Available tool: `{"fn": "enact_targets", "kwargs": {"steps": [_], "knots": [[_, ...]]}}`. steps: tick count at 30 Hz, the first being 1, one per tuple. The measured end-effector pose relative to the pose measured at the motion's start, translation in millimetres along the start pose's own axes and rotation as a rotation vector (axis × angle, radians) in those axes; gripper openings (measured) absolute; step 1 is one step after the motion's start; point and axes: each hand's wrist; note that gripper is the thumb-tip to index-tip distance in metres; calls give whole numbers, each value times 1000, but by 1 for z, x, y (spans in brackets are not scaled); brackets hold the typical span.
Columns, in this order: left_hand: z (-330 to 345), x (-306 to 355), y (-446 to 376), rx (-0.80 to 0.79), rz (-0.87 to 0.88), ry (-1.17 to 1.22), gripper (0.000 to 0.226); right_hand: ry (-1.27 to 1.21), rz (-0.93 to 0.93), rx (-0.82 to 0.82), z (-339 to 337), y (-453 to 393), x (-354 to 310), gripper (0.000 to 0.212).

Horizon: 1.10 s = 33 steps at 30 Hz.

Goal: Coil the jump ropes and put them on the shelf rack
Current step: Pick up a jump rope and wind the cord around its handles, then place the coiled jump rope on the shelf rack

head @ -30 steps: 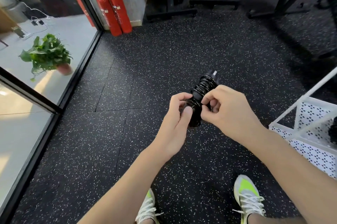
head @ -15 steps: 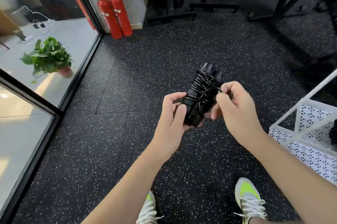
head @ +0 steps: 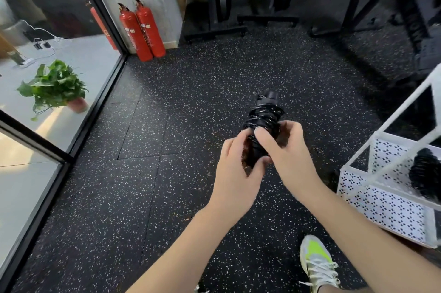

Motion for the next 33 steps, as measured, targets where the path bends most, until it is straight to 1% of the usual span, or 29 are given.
{"fn": "enact_targets", "kwargs": {"steps": [2,4,7,8,12,14,17,19,20,21,22,24,26,28,30,33], "knots": [[13,9,4,-46,85,-46,63,-31,53,43,-10,1,0,55],[23,13,8,-76,132,-106,66,-82,94,25,-21,-3,5,48],[36,24,11,-118,192,-144,67,-95,159,-4,-51,-1,16,52],[42,29,11,-171,191,-125,70,-81,173,-3,-64,2,20,51],[81,57,18,-453,118,-43,91,-18,191,-6,-126,21,32,36],[109,70,21,-516,120,-45,92,107,192,44,-159,29,38,34],[158,87,26,-594,112,-58,90,362,210,181,-208,38,48,39],[192,97,27,-669,99,-91,89,397,212,256,-239,45,57,42],[209,102,26,-706,104,-123,88,399,207,293,-254,46,63,48],[225,107,25,-741,115,-161,87,405,202,321,-268,48,68,50],[240,111,22,-769,129,-197,87,418,200,335,-282,46,75,48],[272,116,15,-811,154,-238,86,456,209,349,-307,38,86,40],[303,115,7,-845,156,-251,83,457,234,355,-329,25,98,38],[334,112,-2,-864,160,-260,81,434,258,361,-348,8,113,41],[364,105,-12,-866,187,-287,83,425,280,372,-363,-11,125,43],[403,93,-31,-848,175,-369,82,483,325,326,-379,-48,139,51]]}}
Point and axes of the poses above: each hand's wrist, its own y-axis away from the middle knuckle, its own z-axis out of the palm, x = y × z, and after that the axes turned 13 degrees about z, right-handed
